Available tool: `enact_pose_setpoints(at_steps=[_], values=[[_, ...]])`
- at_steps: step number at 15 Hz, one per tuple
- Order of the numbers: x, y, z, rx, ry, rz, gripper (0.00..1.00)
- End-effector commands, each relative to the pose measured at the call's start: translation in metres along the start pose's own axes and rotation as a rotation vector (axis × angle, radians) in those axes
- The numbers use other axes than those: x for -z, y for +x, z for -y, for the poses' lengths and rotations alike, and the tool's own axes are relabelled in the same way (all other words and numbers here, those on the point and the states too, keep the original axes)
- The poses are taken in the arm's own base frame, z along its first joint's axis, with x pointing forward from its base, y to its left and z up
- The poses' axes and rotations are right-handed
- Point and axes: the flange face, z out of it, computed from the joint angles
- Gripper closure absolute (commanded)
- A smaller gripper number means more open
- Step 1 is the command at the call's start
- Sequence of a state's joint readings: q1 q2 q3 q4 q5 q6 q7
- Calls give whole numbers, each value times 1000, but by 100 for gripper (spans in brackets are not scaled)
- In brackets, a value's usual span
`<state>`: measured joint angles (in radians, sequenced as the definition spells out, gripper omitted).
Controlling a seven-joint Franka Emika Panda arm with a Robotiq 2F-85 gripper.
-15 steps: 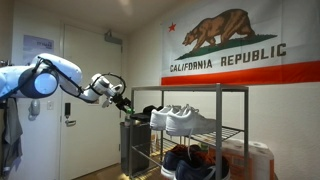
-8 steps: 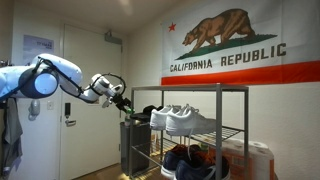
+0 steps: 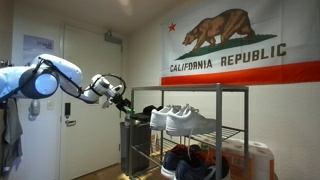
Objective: Remove the green bottle from the grey bin and place it on top of the shoe rack
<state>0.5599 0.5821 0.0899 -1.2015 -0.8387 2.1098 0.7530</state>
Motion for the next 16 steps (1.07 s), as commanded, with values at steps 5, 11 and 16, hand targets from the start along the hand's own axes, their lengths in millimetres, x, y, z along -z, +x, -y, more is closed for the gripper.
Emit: enact_pose_setpoints(at_steps=[5,11,16], values=[[-2,3,-11,-34,-24,-4,0],[-3,3,-23,-169,19,11,0],[-6,2,-32,-312,28,-10,0]])
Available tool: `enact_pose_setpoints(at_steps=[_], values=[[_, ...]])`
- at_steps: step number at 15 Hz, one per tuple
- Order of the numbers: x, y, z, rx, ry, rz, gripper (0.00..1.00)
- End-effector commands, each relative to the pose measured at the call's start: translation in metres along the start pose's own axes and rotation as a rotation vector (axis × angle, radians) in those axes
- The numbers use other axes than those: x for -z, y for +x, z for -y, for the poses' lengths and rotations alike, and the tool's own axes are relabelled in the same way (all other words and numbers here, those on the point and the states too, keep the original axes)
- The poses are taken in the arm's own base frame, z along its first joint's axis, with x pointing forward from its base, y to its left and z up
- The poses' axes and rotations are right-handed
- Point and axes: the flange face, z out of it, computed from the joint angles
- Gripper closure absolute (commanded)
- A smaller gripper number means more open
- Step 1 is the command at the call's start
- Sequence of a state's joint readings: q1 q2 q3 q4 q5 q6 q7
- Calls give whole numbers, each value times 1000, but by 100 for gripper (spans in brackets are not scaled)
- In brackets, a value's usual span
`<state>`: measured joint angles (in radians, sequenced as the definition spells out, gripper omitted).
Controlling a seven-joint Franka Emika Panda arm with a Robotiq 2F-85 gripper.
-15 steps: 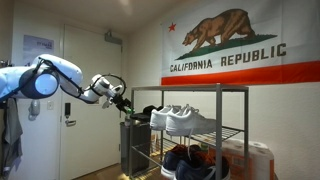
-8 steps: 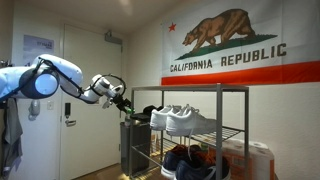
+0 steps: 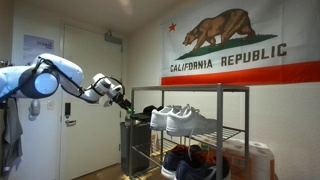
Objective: Remove the green bottle from the grey bin and place it on top of the shoe rack
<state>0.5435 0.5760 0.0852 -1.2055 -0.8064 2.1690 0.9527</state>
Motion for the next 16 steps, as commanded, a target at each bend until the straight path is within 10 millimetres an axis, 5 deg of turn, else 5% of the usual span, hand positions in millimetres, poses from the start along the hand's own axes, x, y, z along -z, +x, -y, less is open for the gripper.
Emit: enact_pose_setpoints(at_steps=[1,16], values=[[-3,0,-24,-96,-20,-3,0],[13,-22,-2,-178,-159,-32,0]])
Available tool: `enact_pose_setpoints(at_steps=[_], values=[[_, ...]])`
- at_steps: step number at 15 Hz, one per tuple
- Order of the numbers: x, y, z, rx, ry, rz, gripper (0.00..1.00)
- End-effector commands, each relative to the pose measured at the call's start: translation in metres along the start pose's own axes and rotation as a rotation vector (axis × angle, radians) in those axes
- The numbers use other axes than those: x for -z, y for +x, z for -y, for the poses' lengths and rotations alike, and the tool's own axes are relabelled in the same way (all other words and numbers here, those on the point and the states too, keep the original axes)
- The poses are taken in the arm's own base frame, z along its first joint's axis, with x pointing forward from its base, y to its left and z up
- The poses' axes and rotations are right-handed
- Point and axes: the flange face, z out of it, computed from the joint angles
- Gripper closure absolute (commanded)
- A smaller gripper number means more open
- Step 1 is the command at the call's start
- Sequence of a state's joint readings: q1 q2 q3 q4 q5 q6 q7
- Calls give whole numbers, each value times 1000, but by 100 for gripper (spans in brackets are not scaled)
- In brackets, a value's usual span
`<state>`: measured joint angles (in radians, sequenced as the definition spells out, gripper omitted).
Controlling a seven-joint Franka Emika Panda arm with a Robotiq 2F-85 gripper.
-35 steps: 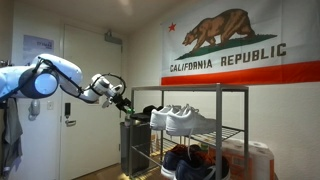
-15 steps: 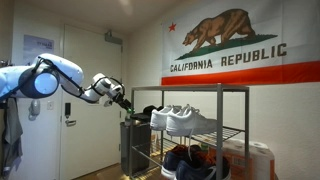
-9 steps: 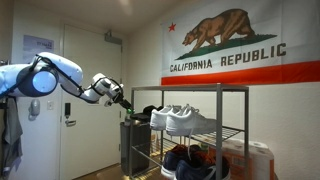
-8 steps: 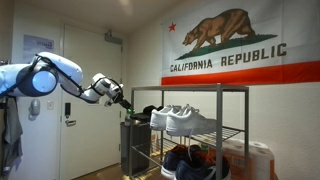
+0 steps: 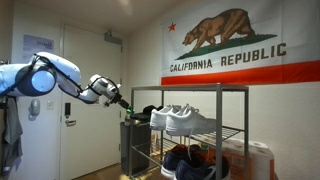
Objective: Remove the green bottle from the grey bin and place it on top of the shoe rack
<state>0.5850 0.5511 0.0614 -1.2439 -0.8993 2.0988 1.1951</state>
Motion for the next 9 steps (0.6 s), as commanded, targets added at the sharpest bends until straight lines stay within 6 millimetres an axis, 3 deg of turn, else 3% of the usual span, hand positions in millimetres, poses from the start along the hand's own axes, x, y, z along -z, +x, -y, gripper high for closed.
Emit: enact_pose_setpoints(at_steps=[1,9], values=[[5,-13,-6,-16,-70,12,0],[-8,-24,-5,-44,-68,11,0]])
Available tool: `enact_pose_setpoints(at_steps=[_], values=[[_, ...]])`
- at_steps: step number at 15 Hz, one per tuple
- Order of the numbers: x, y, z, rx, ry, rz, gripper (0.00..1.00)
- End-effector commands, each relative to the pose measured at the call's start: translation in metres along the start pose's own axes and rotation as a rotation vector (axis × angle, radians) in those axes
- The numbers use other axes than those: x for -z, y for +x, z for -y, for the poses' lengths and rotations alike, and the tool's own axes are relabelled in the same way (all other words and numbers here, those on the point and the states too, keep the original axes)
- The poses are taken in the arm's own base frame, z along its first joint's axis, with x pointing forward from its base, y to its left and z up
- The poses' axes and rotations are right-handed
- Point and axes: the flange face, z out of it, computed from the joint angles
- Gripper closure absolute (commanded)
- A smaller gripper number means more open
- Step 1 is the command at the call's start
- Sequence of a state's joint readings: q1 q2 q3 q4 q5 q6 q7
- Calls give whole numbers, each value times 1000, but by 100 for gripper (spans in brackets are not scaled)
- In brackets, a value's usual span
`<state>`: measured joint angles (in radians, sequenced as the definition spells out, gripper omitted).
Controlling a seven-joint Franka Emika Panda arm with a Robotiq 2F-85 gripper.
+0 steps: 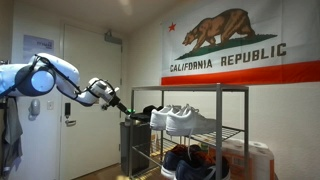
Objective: Remove the green bottle from the grey bin and place it on top of the shoe rack
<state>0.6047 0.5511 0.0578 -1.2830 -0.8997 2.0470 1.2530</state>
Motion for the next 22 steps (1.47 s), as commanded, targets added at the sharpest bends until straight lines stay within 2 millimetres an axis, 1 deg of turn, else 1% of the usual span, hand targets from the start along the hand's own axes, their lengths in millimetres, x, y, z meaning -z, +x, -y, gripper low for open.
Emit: enact_pose_setpoints(at_steps=[1,6,13,19,22], values=[[-1,1,-9,-34,-9,-26,0],[0,3,-7,-48,7,-36,0],[-5,4,-3,-98,101,-52,0],[-11,11,-7,-124,123,-109,0],[-12,9,-7,-120,127,-115,0]])
